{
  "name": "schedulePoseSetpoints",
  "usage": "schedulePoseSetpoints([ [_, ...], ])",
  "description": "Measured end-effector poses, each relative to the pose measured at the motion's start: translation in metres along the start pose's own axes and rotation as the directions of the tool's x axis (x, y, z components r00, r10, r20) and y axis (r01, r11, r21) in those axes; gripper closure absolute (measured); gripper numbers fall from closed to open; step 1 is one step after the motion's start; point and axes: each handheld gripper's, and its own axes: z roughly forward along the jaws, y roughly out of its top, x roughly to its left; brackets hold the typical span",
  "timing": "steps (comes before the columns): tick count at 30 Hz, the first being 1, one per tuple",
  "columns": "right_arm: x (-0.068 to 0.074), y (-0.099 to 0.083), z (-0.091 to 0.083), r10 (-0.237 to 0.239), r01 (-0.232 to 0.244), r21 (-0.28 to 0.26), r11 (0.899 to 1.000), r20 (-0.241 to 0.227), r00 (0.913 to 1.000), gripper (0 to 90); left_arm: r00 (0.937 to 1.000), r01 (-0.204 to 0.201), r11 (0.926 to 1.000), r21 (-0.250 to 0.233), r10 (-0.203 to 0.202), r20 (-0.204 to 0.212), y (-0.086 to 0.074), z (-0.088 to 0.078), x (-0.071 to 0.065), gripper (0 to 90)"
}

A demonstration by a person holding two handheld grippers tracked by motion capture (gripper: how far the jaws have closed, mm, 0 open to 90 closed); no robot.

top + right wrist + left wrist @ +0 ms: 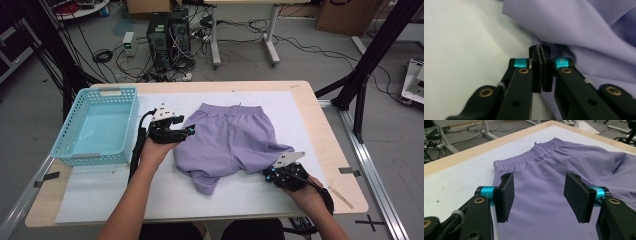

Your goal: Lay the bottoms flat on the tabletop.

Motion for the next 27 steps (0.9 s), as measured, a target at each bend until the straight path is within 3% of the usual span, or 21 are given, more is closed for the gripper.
schedulePoseSetpoints([
  [6,0.011,0.016,-0.04,-0.033,0.031,-0.114,0.993,-0.013,0.9994,90.0,0.9999,0.008,0.9999,-0.009,-0.008,-0.01,0.0,-0.001,0.002,41.6],
  [10,0.02,0.027,-0.083,-0.066,0.066,-0.22,0.973,0.008,0.9978,90.0,0.9999,0.006,0.9999,-0.014,-0.006,-0.013,0.001,-0.003,0.003,41.6],
  [13,0.022,0.028,-0.108,-0.075,0.08,-0.268,0.96,0.029,0.9968,89.9,0.9998,0.006,0.9999,-0.015,-0.006,-0.016,0.001,-0.003,0.003,41.6],
  [15,0.021,0.028,-0.116,-0.077,0.084,-0.289,0.954,0.036,0.9964,78.9,0.9998,0.006,0.9999,-0.011,-0.007,-0.017,0.001,-0.003,0.003,41.6],
  [17,0.019,0.029,-0.119,-0.073,0.081,-0.292,0.953,0.037,0.9966,70.6,0.9998,0.007,1.0,-0.006,-0.007,-0.017,0.001,-0.001,0.003,41.6],
  [22,0.008,0.024,-0.108,-0.043,0.061,-0.261,0.963,0.072,0.9965,70.6,1.0,0.003,1.0,0.001,-0.003,-0.008,0.0,0.003,0.001,41.6],
  [25,-0.007,0.01,-0.089,0.034,-0.016,-0.205,0.979,0.088,0.9955,70.0,1.0,0.004,1.0,-0.001,-0.004,-0.007,0.0,0.002,0.002,41.6],
  [27,-0.02,-0.004,-0.077,0.087,-0.068,-0.164,0.984,0.11,0.9901,69.7,1.0,0.003,1.0,-0.003,-0.003,-0.009,0.0,0.001,0.003,41.6],
])
